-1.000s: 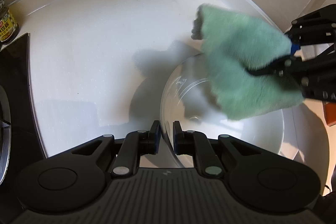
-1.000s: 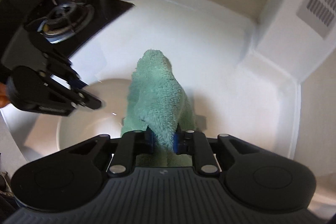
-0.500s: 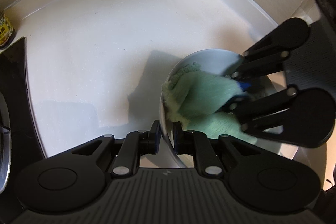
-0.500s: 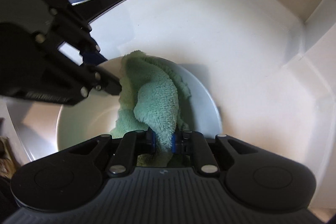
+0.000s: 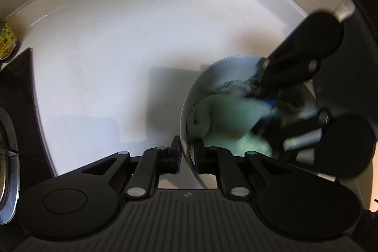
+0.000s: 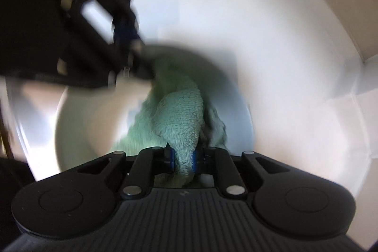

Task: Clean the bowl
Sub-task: 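Lift the green towel out of the bowl with the right gripper, then lower the towel back into the bowl with the right gripper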

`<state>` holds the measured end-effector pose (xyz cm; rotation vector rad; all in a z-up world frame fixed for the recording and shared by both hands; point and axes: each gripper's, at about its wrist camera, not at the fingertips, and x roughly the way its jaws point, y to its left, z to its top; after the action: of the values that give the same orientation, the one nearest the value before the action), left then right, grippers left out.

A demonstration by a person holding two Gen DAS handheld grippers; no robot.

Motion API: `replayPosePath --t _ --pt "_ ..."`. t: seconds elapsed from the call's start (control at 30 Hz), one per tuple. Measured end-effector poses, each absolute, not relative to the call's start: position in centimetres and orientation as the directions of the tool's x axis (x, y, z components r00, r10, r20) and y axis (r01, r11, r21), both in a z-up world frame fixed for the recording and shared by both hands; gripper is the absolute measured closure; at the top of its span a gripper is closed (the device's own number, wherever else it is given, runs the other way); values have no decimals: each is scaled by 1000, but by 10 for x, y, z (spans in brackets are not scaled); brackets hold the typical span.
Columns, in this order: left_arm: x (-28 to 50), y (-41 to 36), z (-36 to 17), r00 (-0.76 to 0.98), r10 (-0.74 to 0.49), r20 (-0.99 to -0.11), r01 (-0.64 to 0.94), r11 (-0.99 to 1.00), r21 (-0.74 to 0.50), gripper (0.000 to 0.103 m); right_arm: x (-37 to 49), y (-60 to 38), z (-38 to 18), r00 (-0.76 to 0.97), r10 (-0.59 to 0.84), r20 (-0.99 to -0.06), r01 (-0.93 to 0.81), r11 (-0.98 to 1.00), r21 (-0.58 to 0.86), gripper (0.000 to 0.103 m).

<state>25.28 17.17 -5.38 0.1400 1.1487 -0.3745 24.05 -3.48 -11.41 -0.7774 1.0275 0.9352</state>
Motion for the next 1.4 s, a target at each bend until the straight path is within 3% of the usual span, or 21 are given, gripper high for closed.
replayPosePath --t 0.1,0.17,0.27,0.33,0.57,0.67,0.77,0.87,1.13,1.2,1.4 --pt "252 175 -54 343 -225 -912 359 928 -94 94 232 -38 -115 76 328 -942 -937 346 45 91" --pt "263 166 -62 334 -242 -911 369 923 -110 93 224 -41 -113 -10 270 -963 -962 260 83 92" --pt "263 161 -64 337 -234 -912 379 920 -96 93 227 -40 -110 181 145 -973 -958 250 -141 93" --pt "265 159 -64 342 -224 -912 375 923 -86 94 232 -38 -110 238 177 -955 -938 298 -178 92" --pt "271 157 -71 327 -228 -917 373 923 -97 94 230 -56 -95 55 336 -940 -917 389 86 92" --pt "271 158 -71 330 -234 -915 369 924 -103 94 242 -89 -57 160 403 -901 -848 523 83 92" --pt "271 157 -70 331 -231 -915 371 923 -99 94 253 -135 -17 260 490 -832 -722 671 169 92" --pt "272 157 -69 331 -228 -916 375 922 -95 94 256 -170 3 358 483 -799 -615 766 187 92" --pt "275 157 -68 329 -231 -916 371 923 -99 94 265 -216 -6 300 498 -814 -438 830 346 92" --pt "277 157 -68 326 -231 -917 370 924 -101 94 260 -225 -11 315 485 -816 -432 839 331 92" --pt "280 157 -67 323 -233 -917 370 923 -104 94 252 -231 3 545 328 -772 -408 908 98 92"
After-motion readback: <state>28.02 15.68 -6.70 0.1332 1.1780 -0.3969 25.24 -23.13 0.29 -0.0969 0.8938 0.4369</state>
